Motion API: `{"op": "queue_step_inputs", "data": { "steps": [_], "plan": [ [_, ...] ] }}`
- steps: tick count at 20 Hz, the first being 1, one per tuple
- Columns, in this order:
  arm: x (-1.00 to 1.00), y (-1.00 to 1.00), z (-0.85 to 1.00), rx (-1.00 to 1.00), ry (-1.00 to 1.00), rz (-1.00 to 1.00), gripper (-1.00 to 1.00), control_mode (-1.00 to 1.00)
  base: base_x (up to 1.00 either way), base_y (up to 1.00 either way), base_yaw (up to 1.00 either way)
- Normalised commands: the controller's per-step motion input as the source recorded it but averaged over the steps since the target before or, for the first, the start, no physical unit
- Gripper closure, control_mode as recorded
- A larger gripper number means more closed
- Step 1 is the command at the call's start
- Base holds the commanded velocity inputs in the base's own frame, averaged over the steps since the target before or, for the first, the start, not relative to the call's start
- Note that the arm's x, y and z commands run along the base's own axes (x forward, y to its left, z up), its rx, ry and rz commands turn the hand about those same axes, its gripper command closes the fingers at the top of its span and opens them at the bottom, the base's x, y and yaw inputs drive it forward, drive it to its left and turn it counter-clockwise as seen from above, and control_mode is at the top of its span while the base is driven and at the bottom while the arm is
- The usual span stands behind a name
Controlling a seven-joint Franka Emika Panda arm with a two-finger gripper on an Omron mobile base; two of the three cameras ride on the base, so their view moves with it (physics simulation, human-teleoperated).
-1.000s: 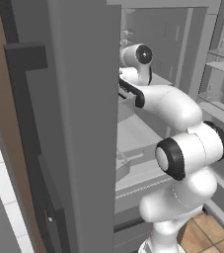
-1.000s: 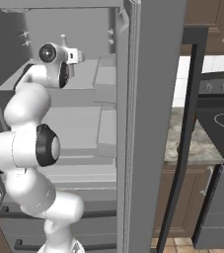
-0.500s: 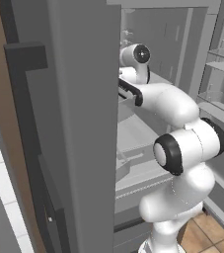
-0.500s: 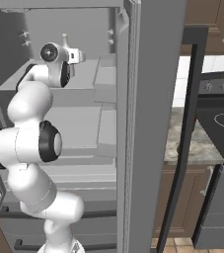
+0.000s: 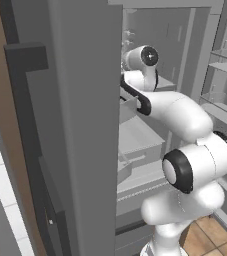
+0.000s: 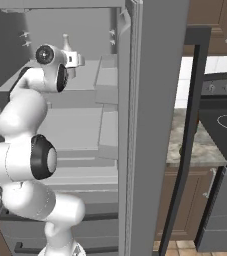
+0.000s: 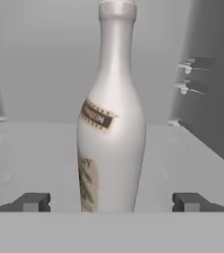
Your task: Place the liquor and beer on the top shelf of the fridge to keep them out of children's reach, and place the cucumber on lower shelves for easy access.
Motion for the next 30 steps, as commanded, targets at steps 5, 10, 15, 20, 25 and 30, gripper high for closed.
{"op": "queue_step_inputs", "data": {
  "steps": [5,10,15,20,25,30],
  "plan": [
    [-0.92,-0.34,0.00,-0.01,0.11,0.00,-1.00,-1.00,0.00,0.00,0.00],
    [-1.00,-0.24,-0.20,-0.05,0.20,0.00,-1.00,-1.00,0.00,0.00,0.00],
    [-0.94,-0.03,-0.31,-0.09,0.23,0.00,-1.00,-1.00,0.00,0.00,0.00],
    [-0.65,0.00,-0.36,-0.10,0.23,0.00,-1.00,-1.00,0.00,0.00,0.00],
    [-0.62,-0.08,-0.19,-0.04,0.13,0.00,-1.00,-1.00,0.00,0.00,0.00],
    [-0.66,-0.04,-0.19,-0.03,0.08,0.00,-1.00,-1.00,0.00,0.00,0.00]
  ]
}}
